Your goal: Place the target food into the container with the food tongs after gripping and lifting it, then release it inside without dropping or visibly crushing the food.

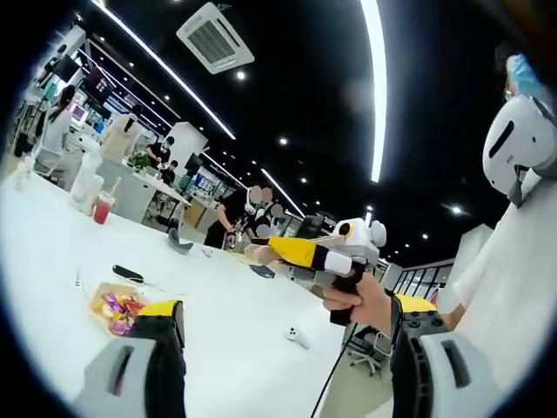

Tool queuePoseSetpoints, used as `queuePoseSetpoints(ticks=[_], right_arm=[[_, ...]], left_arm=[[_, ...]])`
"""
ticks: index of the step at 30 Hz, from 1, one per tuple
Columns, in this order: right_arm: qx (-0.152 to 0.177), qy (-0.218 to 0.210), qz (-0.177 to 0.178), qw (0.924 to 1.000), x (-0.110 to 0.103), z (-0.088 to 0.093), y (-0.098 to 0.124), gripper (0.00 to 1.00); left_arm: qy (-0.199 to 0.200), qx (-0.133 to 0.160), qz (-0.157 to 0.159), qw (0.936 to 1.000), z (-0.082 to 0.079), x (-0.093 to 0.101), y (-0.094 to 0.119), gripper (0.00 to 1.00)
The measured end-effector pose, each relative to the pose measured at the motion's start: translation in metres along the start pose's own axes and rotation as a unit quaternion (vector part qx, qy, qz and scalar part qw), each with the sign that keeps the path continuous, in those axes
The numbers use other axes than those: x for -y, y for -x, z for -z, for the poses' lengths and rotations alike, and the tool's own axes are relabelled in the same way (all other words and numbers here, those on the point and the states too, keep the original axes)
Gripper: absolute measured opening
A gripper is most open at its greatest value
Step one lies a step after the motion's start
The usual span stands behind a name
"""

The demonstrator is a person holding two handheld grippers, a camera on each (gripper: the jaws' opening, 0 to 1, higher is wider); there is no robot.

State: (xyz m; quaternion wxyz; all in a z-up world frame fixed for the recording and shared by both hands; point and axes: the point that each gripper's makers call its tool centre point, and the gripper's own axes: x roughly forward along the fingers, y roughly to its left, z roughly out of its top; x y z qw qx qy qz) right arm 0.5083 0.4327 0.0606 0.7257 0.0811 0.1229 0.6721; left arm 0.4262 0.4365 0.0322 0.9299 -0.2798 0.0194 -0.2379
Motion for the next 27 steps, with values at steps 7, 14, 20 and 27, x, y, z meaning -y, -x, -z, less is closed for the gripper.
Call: queuePoseSetpoints(ticks=[7,14,20,27], right_arm=[[0.011,-0.024,-0.015,0.9995,-0.011,-0.001,0.002,0.25],[0.022,-0.030,-0.034,0.9987,-0.021,-0.004,0.007,0.25],[0.036,-0.023,-0.048,0.9979,-0.030,-0.001,0.011,0.25],[0.042,-0.039,-0.061,0.9965,-0.038,0.013,0.015,0.25]], left_arm=[[0.007,0.004,0.004,1.0000,0.000,0.002,-0.001,0.99],[0.024,0.027,0.014,0.9992,-0.006,0.002,0.003,0.92],[0.019,0.015,0.026,0.9993,0.001,0.005,0.005,0.85],[0.020,0.016,0.025,0.9994,0.008,0.006,0.017,0.79]])
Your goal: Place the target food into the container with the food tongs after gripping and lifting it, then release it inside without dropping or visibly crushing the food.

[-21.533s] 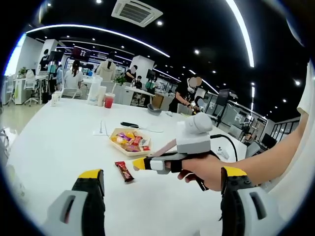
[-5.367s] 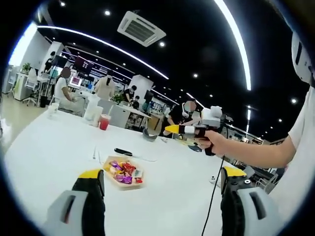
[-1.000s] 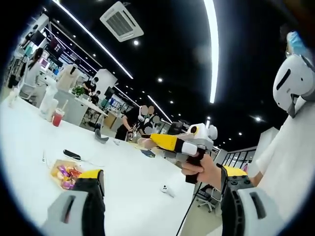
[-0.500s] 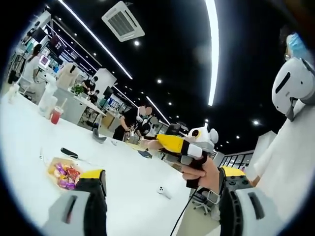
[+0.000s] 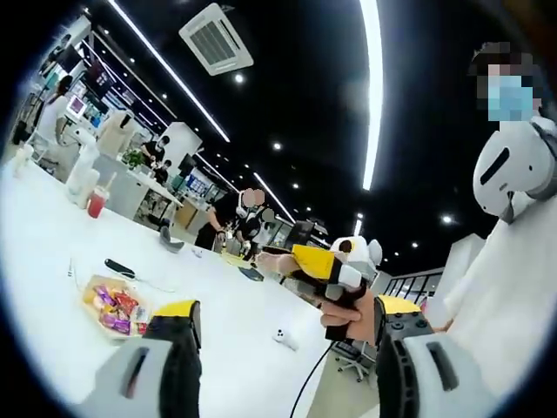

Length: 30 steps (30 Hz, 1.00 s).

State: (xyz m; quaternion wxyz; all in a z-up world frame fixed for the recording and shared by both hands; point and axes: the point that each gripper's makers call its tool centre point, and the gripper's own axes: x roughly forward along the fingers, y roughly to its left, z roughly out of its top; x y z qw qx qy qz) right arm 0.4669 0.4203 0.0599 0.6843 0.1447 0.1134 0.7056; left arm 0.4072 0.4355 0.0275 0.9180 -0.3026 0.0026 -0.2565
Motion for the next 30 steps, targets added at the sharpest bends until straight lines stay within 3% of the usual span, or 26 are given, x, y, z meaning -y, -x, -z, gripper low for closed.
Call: queuePoseSetpoints(ticks=[5,16,17,20,30], right_arm=[[-0.009,-0.003,-0.019,0.9998,-0.014,0.012,0.001,0.25],[-0.004,-0.017,-0.053,0.9984,-0.024,0.011,0.004,0.25],[-0.009,-0.013,-0.078,0.9969,-0.033,0.012,0.004,0.25],[-0.014,-0.010,-0.100,0.9948,-0.042,0.014,0.004,0.25],[-0.024,-0.024,-0.128,0.9912,-0.051,0.024,0.008,0.25]], left_arm=[[0.006,-0.002,0.003,1.0000,0.004,0.001,0.000,0.75],[-0.005,-0.001,0.014,0.9999,0.000,0.013,-0.011,0.71],[-0.008,-0.001,0.016,0.9999,0.000,0.013,-0.011,0.70],[-0.013,-0.004,0.016,0.9998,-0.001,0.015,-0.011,0.69],[-0.024,-0.016,0.018,0.9994,0.005,0.019,-0.009,0.65]])
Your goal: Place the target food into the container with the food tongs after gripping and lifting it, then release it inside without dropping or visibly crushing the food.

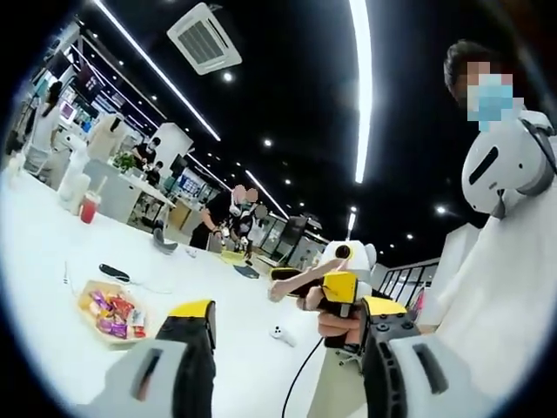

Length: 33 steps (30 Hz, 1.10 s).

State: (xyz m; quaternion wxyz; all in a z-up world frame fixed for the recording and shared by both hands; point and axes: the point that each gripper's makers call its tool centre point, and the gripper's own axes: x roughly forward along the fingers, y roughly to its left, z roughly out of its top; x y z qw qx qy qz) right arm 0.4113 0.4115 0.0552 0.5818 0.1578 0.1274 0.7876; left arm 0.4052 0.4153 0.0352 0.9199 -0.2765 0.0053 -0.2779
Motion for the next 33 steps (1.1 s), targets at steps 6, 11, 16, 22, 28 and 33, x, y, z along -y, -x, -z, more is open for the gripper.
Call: queuePoseSetpoints(ticks=[6,11,16,22,28,33], right_arm=[[-0.004,-0.010,-0.037,0.9993,-0.014,0.005,0.005,0.25],[-0.008,-0.009,-0.049,0.9987,-0.019,0.009,0.007,0.25],[-0.004,-0.009,-0.056,0.9984,-0.021,0.012,0.009,0.26],[-0.001,-0.013,-0.062,0.9980,-0.020,0.014,0.012,0.26],[0.002,-0.014,-0.065,0.9978,-0.017,0.014,0.013,0.26],[0.019,-0.042,-0.084,0.9954,-0.018,0.012,0.014,0.27]], left_arm=[[-0.013,-0.039,0.020,0.9990,0.010,0.006,-0.001,0.60],[-0.022,-0.055,0.032,0.9978,0.011,0.010,-0.001,0.50],[-0.022,-0.063,0.039,0.9970,0.015,0.012,-0.005,0.48],[-0.027,-0.069,0.054,0.9958,0.021,0.017,-0.007,0.35],[-0.019,-0.064,0.071,0.9952,0.020,0.025,-0.010,0.26],[-0.025,-0.056,0.078,0.9951,0.016,0.027,-0.013,0.27]])
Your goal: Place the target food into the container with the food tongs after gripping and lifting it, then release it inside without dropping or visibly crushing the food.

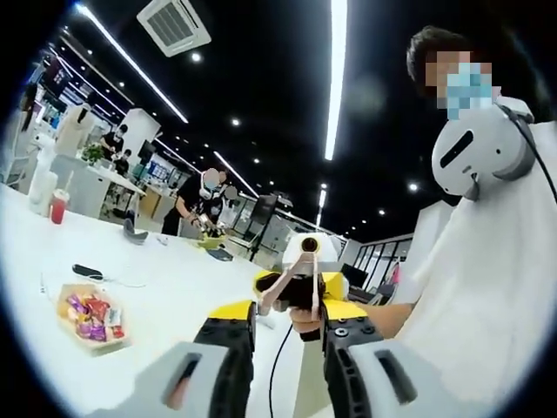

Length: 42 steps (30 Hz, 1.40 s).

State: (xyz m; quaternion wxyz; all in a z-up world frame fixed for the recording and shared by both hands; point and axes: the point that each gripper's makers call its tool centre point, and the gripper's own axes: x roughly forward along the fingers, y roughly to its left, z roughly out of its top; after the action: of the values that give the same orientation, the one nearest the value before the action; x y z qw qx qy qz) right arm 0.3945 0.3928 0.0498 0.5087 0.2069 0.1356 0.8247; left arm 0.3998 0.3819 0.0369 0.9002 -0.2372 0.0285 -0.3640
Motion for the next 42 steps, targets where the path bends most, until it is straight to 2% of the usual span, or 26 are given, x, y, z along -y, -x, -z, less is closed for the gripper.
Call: queuePoseSetpoints(ticks=[3,9,20,28,36,42], right_arm=[[0.007,-0.025,-0.006,0.9996,0.002,0.001,0.001,0.27],[0.003,-0.032,-0.014,0.9994,0.003,0.002,0.003,0.27],[-0.011,-0.022,-0.015,0.9996,0.011,0.011,0.000,0.26],[-0.033,-0.004,-0.015,0.9993,0.015,0.017,0.008,0.26],[-0.053,-0.004,-0.018,0.9984,0.013,0.024,0.013,0.25],[-0.058,-0.008,-0.017,0.9982,0.015,0.022,0.015,0.26]], left_arm=[[0.003,0.004,0.008,1.0000,-0.001,-0.001,0.000,0.26],[-0.001,0.005,0.016,0.9999,0.000,-0.001,-0.001,0.25],[-0.001,-0.008,0.014,0.9999,0.008,-0.010,0.003,0.22],[-0.001,-0.012,0.011,0.9999,0.011,-0.011,0.004,0.22],[0.005,-0.019,0.013,0.9997,0.018,-0.010,0.004,0.22],[0.005,-0.012,0.010,0.9999,0.016,-0.011,0.004,0.22]])
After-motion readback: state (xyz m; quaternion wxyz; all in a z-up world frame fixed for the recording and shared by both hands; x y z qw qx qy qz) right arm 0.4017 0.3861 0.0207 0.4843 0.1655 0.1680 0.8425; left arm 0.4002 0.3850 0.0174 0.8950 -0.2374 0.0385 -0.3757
